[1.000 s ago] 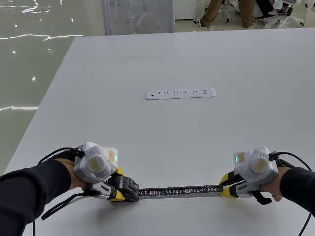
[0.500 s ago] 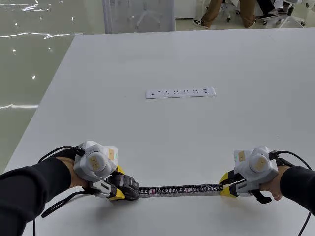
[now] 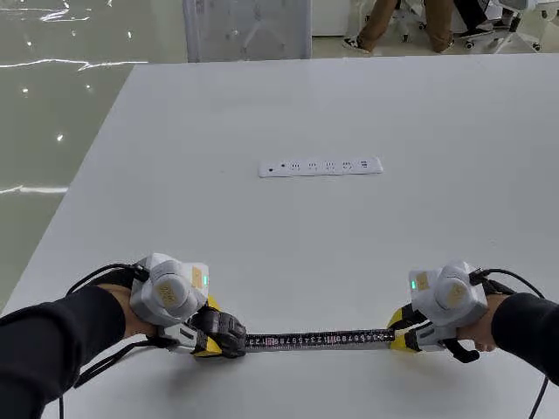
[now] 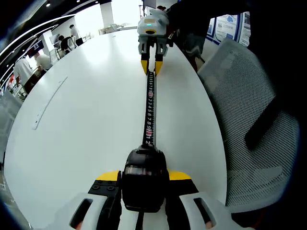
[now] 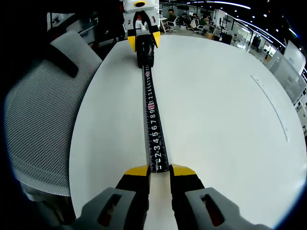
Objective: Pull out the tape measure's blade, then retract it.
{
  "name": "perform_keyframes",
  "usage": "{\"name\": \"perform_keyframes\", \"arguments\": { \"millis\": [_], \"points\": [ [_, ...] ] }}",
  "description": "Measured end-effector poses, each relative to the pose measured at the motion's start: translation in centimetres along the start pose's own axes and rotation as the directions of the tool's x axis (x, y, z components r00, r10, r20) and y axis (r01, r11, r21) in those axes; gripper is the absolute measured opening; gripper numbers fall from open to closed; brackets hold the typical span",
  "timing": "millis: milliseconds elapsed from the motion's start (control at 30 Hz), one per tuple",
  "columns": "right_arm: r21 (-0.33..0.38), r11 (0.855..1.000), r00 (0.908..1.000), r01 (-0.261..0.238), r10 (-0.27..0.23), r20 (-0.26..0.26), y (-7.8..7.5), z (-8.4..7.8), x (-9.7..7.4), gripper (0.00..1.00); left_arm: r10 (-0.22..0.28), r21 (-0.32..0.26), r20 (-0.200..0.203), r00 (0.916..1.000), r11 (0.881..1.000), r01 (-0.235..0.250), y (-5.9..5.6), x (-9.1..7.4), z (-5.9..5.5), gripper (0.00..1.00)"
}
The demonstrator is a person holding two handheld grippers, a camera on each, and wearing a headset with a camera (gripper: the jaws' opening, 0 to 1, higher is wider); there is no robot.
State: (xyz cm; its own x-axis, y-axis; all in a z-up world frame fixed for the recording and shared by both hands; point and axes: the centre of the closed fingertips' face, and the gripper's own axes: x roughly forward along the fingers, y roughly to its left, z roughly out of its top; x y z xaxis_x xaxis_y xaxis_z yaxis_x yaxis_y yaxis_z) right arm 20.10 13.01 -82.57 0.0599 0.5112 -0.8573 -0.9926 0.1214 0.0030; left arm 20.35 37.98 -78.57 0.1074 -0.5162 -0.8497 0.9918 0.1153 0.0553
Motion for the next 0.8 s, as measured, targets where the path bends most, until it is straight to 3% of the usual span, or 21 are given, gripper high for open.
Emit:
{"name": "perform_keyframes", "arguments": {
  "millis": [100,333,433,500,600,700,767,800],
  "points": [
    [-0.007,1.000,0.9999,0.002,-0.003,-0.010,0.0,0.0,0.0,0.13,0.013,0.004,0.004,0.9999,1.000,-0.013,0.1,0.1,0.0,0.31],
    [0.027,1.000,0.9997,0.014,-0.014,-0.020,-0.1,0.0,0.1,0.13,-0.002,-0.053,0.024,0.9997,0.999,0.003,0.1,-0.3,0.2,0.32],
    [0.023,0.999,0.9991,0.038,-0.037,-0.020,-0.3,0.3,0.1,0.17,0.014,-0.132,0.024,0.9996,0.991,-0.011,0.4,-0.4,-0.2,0.34],
    [0.039,0.998,0.9990,0.044,-0.044,-0.003,-0.3,0.8,0.0,0.22,0.045,-0.145,0.022,0.9988,0.989,-0.041,0.8,-0.6,-0.6,0.38],
    [0.082,0.993,0.9958,0.081,-0.084,0.036,-0.6,1.7,-0.3,0.25,0.088,-0.228,0.033,0.9956,0.971,-0.078,1.3,-1.0,-1.4,0.48],
    [0.104,0.989,0.9920,0.105,-0.112,0.059,-0.4,1.9,-0.7,0.29,0.132,-0.308,0.042,0.9904,0.945,-0.113,1.6,-1.4,-2.2,0.62],
    [0.129,0.984,0.9885,0.123,-0.133,0.072,-0.3,1.9,-0.9,0.33,0.167,-0.327,0.036,0.9852,0.934,-0.147,2.0,-1.6,-2.9,0.70],
    [0.156,0.978,0.9851,0.138,-0.152,0.080,-0.3,1.7,-1.1,0.34,0.192,-0.350,0.037,0.9808,0.922,-0.167,2.2,-1.8,-3.2,0.76]
  ]
}}
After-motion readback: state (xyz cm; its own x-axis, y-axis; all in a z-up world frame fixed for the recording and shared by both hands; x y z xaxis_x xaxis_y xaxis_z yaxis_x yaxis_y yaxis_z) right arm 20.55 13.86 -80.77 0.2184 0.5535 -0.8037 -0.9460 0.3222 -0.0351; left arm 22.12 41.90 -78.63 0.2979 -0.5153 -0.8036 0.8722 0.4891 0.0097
